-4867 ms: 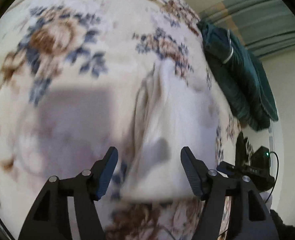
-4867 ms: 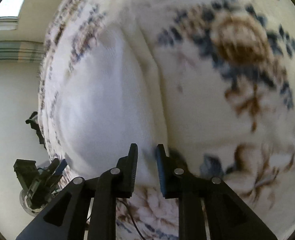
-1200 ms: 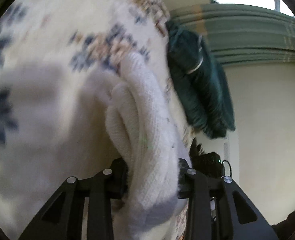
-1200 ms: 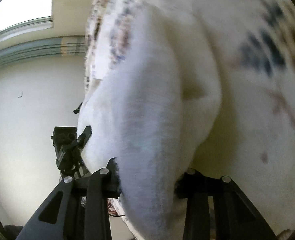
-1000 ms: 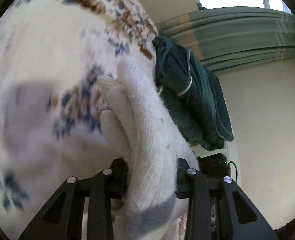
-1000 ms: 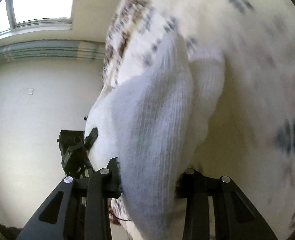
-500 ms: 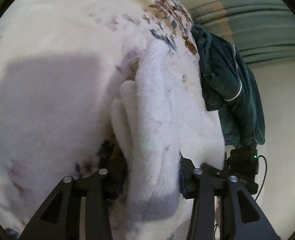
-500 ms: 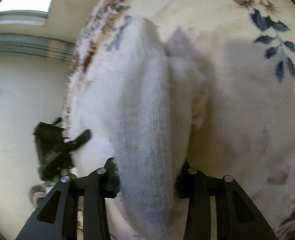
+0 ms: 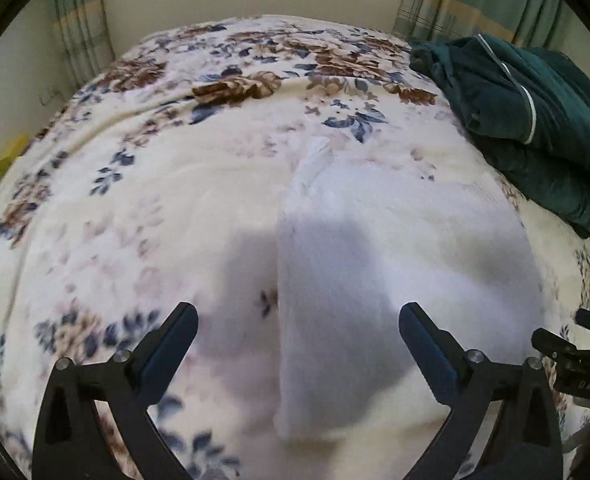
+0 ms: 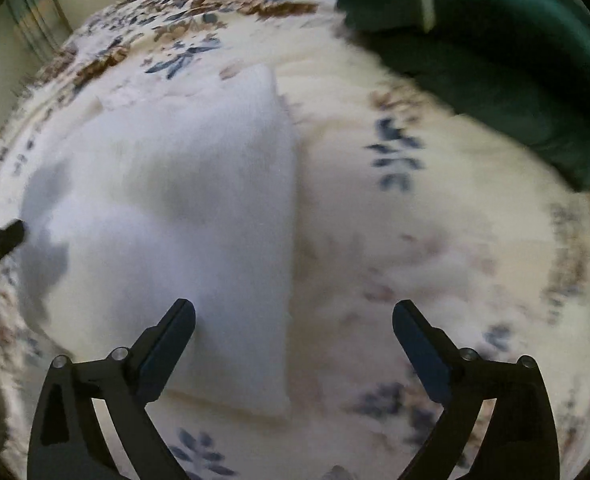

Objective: Fold small clothes

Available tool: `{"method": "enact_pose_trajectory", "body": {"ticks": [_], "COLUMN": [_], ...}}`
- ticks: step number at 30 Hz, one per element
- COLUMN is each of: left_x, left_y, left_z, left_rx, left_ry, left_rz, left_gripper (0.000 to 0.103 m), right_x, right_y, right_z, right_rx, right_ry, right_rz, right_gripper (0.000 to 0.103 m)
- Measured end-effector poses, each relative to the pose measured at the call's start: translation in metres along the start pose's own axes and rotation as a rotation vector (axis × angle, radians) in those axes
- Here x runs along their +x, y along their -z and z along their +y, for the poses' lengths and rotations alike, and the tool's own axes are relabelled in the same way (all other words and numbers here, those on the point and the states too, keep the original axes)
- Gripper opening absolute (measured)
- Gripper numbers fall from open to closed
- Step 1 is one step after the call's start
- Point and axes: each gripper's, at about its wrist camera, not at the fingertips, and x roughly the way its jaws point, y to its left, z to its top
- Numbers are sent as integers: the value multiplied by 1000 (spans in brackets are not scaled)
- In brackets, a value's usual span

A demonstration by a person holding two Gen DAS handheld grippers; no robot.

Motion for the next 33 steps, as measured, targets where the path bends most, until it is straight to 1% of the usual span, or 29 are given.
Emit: {"method": "enact_pose_trajectory", "body": {"ticks": [1,2,3,4,6,10,14,15,17,19,21,22,26,27,28,31,32,33], "left_x": [-9,-21,-23,-37,-53,-109,-169,-192,-222,-262,-291,-314,-381,-393,-411,-459,-467,-485], "left_y": [5,10,9,14,13,19,27,31,35,42,48,52,64,67,71,83,86,91], "left_z": [-2,-6,-11,-15,-23,-36,-49,-53,-58,-65,-71,-75,-87,-89,-93,-102,-104,-107], "left_rx": [3,7,10,15,8,-7,-5,-7,-1,-3,-2,-3,-10,-9,-8,-10,-6,-3], "left_ry": [-14,-46,-58,-58,-57,-49,-81,-82,-82,-87,-87,-89,-84,-82,-79,-79,-80,-79], "left_rz": [-5,-17,-22,-31,-44,-66,-97,-115,-134,-156,-176,-189,-225,-234,-248,-286,-294,-308], "left_gripper": [103,103,103,103,103,103,103,103,103,103,103,103,103,103,103,103,103,103], "right_x": [-12,-21,-35,-51,-78,-135,-196,-215,-255,-290,-332,-355,-433,-452,-478,-526,-547,-558], "right_y": [8,12,17,24,32,52,74,81,96,108,123,131,162,170,181,204,214,220], "right_z": [-10,-10,-13,-18,-19,-31,-44,-49,-56,-62,-68,-70,-78,-81,-85,-90,-93,-95], "right_rx": [0,6,12,15,16,47,59,62,63,59,57,54,55,56,61,62,62,65], "right_ry": [27,48,70,87,110,109,115,112,115,116,108,106,110,113,108,103,102,95], "right_rz": [-13,-26,-48,-70,-108,-149,-189,-199,-229,-253,-281,-300,-369,-386,-407,-452,-471,-479], "right_gripper": [101,103,103,103,103,103,103,103,103,103,103,103,103,103,103,103,103,103]}}
